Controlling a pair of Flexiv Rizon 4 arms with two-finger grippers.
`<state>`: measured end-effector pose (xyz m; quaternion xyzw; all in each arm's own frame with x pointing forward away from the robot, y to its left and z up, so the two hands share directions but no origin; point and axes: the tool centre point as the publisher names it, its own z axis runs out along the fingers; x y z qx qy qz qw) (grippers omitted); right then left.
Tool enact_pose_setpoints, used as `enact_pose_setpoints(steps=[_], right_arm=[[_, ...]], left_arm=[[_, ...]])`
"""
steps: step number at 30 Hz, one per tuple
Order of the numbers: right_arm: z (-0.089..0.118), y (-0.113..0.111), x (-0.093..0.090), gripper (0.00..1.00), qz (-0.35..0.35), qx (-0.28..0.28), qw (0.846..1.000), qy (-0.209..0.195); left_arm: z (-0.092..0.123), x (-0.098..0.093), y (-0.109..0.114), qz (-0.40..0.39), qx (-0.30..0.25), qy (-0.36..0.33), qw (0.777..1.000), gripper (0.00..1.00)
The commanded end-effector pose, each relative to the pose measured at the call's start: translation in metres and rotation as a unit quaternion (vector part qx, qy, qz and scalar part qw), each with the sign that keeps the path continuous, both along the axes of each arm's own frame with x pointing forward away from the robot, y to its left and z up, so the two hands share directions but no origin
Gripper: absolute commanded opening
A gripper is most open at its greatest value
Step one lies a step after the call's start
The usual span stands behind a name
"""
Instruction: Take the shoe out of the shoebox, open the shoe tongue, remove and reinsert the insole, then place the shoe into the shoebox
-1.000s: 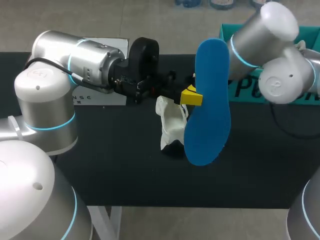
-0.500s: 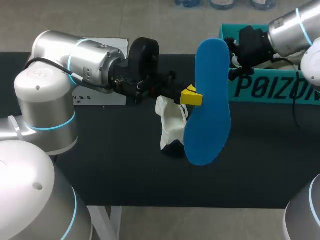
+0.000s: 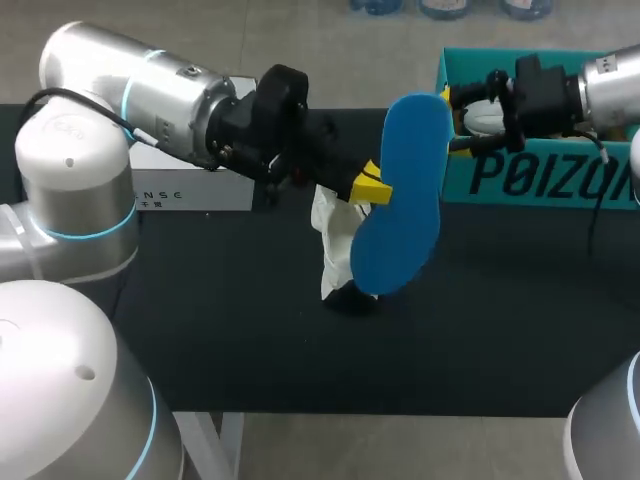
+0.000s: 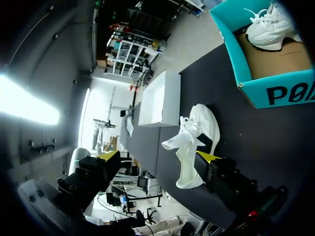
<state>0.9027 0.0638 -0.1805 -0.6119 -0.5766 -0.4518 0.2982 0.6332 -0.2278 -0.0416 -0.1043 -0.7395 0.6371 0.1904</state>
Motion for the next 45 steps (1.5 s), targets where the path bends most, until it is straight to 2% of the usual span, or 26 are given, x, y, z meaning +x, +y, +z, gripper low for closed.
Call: enact_pose_setpoints(steps=[1, 5, 6, 7, 10, 11, 12, 14, 18, 19, 30, 33, 36, 37, 38, 41, 45], right_arm=[[-0.001, 0.001, 0.001, 1.00, -0.003, -0.001, 1.000, 0.001], [-0.001, 0.002, 0.003, 1.00, -0.003, -0.002, 1.000, 0.002], [0.001, 0.003, 0.003, 1.00, -0.005, 0.002, 1.000, 0.007], [0.002, 0.003, 0.003, 1.00, -0.005, 0.008, 1.000, 0.012], [0.010, 0.003, 0.003, 1.00, -0.012, 0.035, 0.999, 0.031], [0.013, 0.003, 0.002, 1.00, -0.014, 0.044, 0.998, 0.037], [0.017, 0.003, 0.002, 1.00, -0.014, 0.056, 0.997, 0.043], [0.023, 0.003, 0.000, 1.00, -0.015, 0.071, 0.996, 0.052], [0.033, 0.004, -0.006, 1.00, -0.013, 0.072, 0.996, 0.049], [0.033, 0.004, -0.007, 1.00, -0.012, 0.071, 0.996, 0.047], [0.031, 0.000, -0.009, 1.00, -0.024, 0.060, 0.997, 0.052], [0.037, 0.000, -0.013, 1.00, -0.023, 0.077, 0.995, 0.067], [0.043, 0.000, -0.016, 1.00, -0.015, 0.103, 0.991, 0.085], [0.046, 0.000, -0.018, 1.00, -0.012, 0.110, 0.990, 0.090], [0.048, 0.000, -0.019, 1.00, -0.009, 0.115, 0.989, 0.094], [0.054, -0.001, -0.024, 1.00, 0.004, 0.133, 0.985, 0.109], [0.063, -0.002, -0.031, 1.00, 0.022, 0.152, 0.981, 0.117]], left_arm=[[0.007, -0.011, 0.005, 0.026, 0.009, -0.018, 0.999, 0.00], [0.007, -0.011, 0.005, 0.026, 0.009, -0.018, 0.999, 0.00], [-0.006, -0.011, 0.004, -0.010, 0.057, -0.102, 0.993, 0.00], [-0.013, -0.009, 0.003, -0.029, 0.074, -0.155, 0.985, 0.00], [-0.027, 0.010, 0.000, -0.078, 0.104, -0.367, 0.921, 0.00], [-0.032, 0.018, 0.000, -0.110, 0.116, -0.453, 0.877, 0.00], [-0.035, 0.026, 0.001, -0.121, 0.133, -0.500, 0.847, 0.00], [-0.034, 0.040, -0.003, -0.080, 0.112, -0.561, 0.816, 0.00], [-0.031, 0.070, -0.001, -0.080, 0.113, -0.683, 0.717, 0.00], [-0.029, 0.076, -0.002, -0.065, 0.110, -0.689, 0.714, 0.00], [-0.029, 0.076, -0.002, -0.065, 0.110, -0.689, 0.714, 0.00], [-0.045, 0.094, -0.004, -0.051, 0.061, -0.827, 0.556, 0.00], [-0.051, 0.111, -0.003, -0.008, 0.026, -0.883, 0.468, 0.00], [-0.050, 0.116, -0.003, 0.023, 0.020, -0.887, 0.461, 0.00], [-0.050, 0.121, -0.002, 0.027, 0.005, -0.908, 0.417, 0.00], [-0.048, 0.129, -0.002, 0.047, -0.030, -0.924, 0.377, 0.00], [-0.041, 0.131, -0.008, 0.064, -0.082, -0.945, 0.310, 0.00]])
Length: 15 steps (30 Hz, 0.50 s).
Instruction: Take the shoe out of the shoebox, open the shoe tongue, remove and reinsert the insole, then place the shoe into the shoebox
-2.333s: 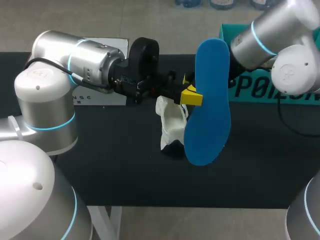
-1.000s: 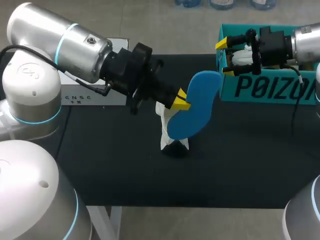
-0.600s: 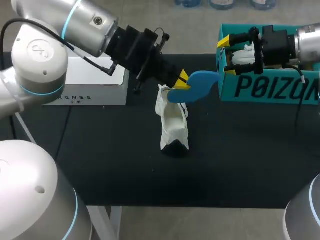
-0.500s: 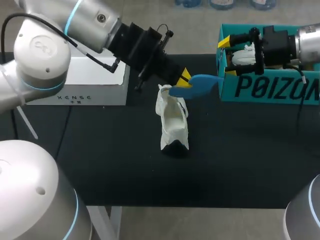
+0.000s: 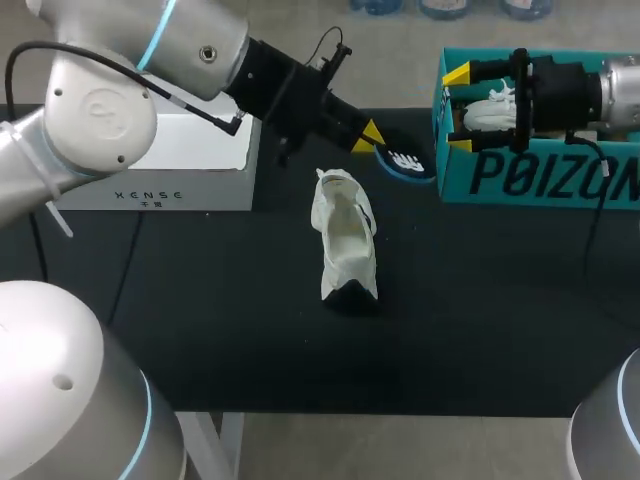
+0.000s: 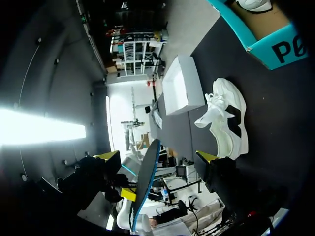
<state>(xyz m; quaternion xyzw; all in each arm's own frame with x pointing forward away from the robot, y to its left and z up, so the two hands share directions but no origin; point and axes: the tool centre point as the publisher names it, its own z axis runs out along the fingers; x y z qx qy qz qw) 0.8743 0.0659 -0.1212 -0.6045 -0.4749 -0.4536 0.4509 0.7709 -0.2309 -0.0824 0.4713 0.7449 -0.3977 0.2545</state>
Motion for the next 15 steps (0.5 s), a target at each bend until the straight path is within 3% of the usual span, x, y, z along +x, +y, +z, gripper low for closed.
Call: enact_pose_setpoints(steps=[1, 4, 5, 6, 9, 13, 15], right_arm=[[0.006, -0.004, -0.003, 1.00, 0.014, 0.014, 1.000, 0.002], [0.010, -0.004, -0.006, 1.00, 0.017, 0.020, 1.000, -0.001], [0.012, -0.003, -0.007, 0.91, 0.015, 0.023, 1.000, -0.003], [0.014, -0.003, -0.009, 0.76, 0.015, 0.027, 0.999, -0.005], [0.019, -0.001, -0.013, 0.51, 0.014, 0.027, 0.999, -0.018], [0.022, 0.001, -0.017, 0.48, 0.010, 0.018, 0.999, -0.034], [0.022, 0.002, -0.018, 0.48, 0.009, 0.018, 0.999, -0.035]], left_arm=[[0.002, -0.008, -0.008, -0.052, -0.165, -0.585, 0.792, 0.00], [0.009, -0.012, -0.017, -0.060, -0.201, -0.613, 0.762, 0.00], [0.010, -0.014, -0.019, -0.061, -0.211, -0.617, 0.755, 0.00], [0.011, -0.017, -0.021, -0.060, -0.224, -0.620, 0.749, 0.00], [0.010, -0.020, -0.026, -0.063, -0.246, -0.624, 0.739, 0.00], [0.007, -0.013, -0.030, -0.044, -0.258, -0.608, 0.750, 0.00], [0.008, -0.008, -0.032, -0.021, -0.265, -0.580, 0.770, 0.00]])
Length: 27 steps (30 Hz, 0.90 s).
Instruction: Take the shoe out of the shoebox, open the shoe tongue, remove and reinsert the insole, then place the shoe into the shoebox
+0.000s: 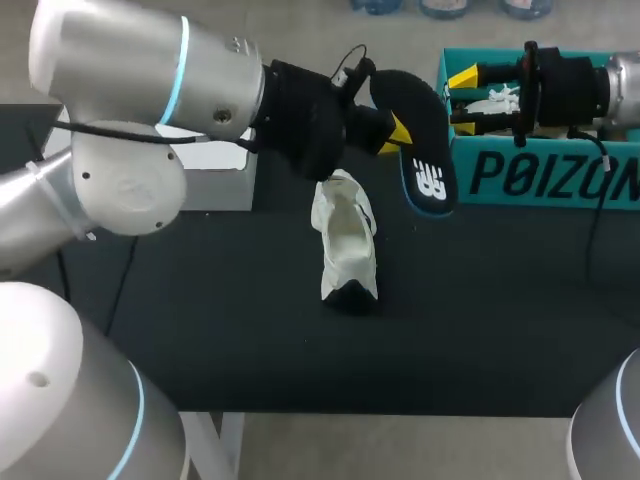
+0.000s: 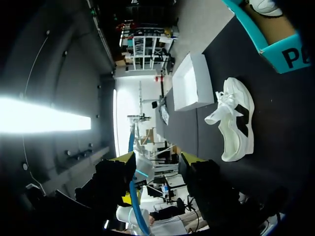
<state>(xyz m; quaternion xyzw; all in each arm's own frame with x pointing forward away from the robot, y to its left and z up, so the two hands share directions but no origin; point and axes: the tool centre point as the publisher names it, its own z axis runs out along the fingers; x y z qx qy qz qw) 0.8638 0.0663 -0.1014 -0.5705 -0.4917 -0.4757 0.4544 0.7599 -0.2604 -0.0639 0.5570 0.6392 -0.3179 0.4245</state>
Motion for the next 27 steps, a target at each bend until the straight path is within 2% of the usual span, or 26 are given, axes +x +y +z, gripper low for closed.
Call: enact_pose_setpoints(steps=[1, 7, 13, 16, 21, 27], right_arm=[[0.003, 0.002, -0.008, 0.49, -0.010, -0.002, 1.000, 0.000], [0.002, 0.001, -0.009, 0.51, -0.021, -0.004, 1.000, 0.004], [0.000, 0.000, -0.007, 0.65, -0.029, -0.004, 1.000, 0.005], [0.002, 0.000, -0.006, 0.68, -0.030, -0.002, 1.000, 0.003], [0.004, 0.002, -0.005, 0.79, -0.028, -0.002, 1.000, -0.004], [0.004, 0.002, -0.003, 0.84, -0.030, -0.005, 1.000, -0.007]], left_arm=[[-0.009, 0.005, -0.004, -0.026, -0.242, -0.377, 0.894, 0.00], [-0.005, 0.009, -0.006, 0.012, -0.271, -0.307, 0.912, 0.00], [-0.001, 0.002, -0.006, 0.040, -0.293, -0.200, 0.934, 0.00], [-0.001, -0.004, -0.006, 0.037, -0.290, -0.155, 0.943, 0.00], [0.001, -0.011, -0.003, 0.040, -0.287, -0.079, 0.954, 0.00], [-0.002, -0.019, 0.004, 0.016, -0.250, -0.050, 0.967, 0.00]])
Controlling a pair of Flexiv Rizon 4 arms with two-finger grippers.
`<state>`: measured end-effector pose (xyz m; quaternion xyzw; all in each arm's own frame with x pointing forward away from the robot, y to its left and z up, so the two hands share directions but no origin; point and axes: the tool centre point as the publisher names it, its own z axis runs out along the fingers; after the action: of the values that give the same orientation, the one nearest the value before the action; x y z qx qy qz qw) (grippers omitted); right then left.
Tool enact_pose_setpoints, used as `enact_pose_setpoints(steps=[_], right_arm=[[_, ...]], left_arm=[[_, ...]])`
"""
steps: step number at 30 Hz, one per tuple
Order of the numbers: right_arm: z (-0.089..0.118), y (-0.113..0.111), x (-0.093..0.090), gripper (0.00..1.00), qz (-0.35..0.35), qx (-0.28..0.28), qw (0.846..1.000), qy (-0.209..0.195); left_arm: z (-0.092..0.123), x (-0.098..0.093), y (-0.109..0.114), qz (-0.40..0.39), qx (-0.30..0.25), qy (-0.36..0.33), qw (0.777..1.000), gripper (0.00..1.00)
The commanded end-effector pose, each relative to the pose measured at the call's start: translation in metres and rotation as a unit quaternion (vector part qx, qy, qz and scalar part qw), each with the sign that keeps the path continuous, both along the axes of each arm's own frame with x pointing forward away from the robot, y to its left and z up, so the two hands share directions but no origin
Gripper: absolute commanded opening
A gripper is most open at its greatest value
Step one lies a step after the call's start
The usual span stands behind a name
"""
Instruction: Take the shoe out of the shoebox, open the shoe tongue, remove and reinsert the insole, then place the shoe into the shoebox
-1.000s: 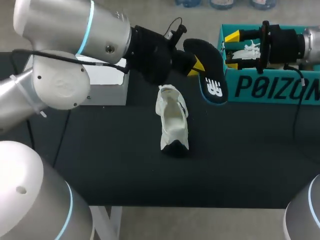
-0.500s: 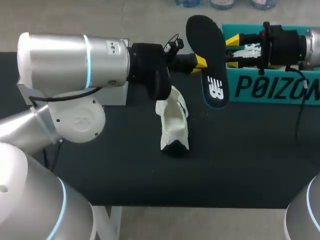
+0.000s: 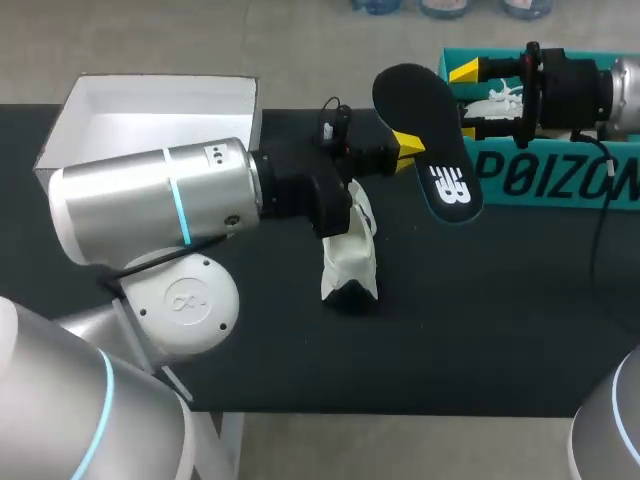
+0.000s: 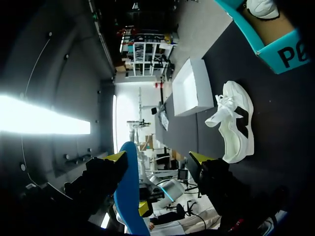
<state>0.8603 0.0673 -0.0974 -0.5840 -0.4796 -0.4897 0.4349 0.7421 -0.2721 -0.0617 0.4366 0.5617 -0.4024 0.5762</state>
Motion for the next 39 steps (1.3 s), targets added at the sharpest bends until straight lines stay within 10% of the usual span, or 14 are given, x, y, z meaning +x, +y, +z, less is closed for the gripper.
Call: enact_pose_setpoints(steps=[1, 17, 28, 39], right_arm=[[0.000, 0.001, 0.000, 0.85, -0.001, 0.000, 1.000, -0.002], [0.001, 0.003, 0.001, 0.89, 0.002, 0.012, 1.000, -0.014], [-0.007, 0.022, -0.011, 0.73, 0.035, 0.008, 0.999, -0.016], [-0.004, 0.039, -0.019, 0.76, 0.070, 0.007, 0.997, -0.026]], left_arm=[[-0.005, -0.002, 0.017, -0.031, -0.028, 0.000, 0.999, 0.00], [-0.009, -0.001, 0.054, -0.052, 0.058, 0.063, 0.995, 0.00], [-0.029, 0.014, 0.052, -0.094, 0.141, 0.079, 0.982, 0.00], [-0.035, 0.037, 0.042, -0.130, 0.156, 0.064, 0.977, 0.00]])
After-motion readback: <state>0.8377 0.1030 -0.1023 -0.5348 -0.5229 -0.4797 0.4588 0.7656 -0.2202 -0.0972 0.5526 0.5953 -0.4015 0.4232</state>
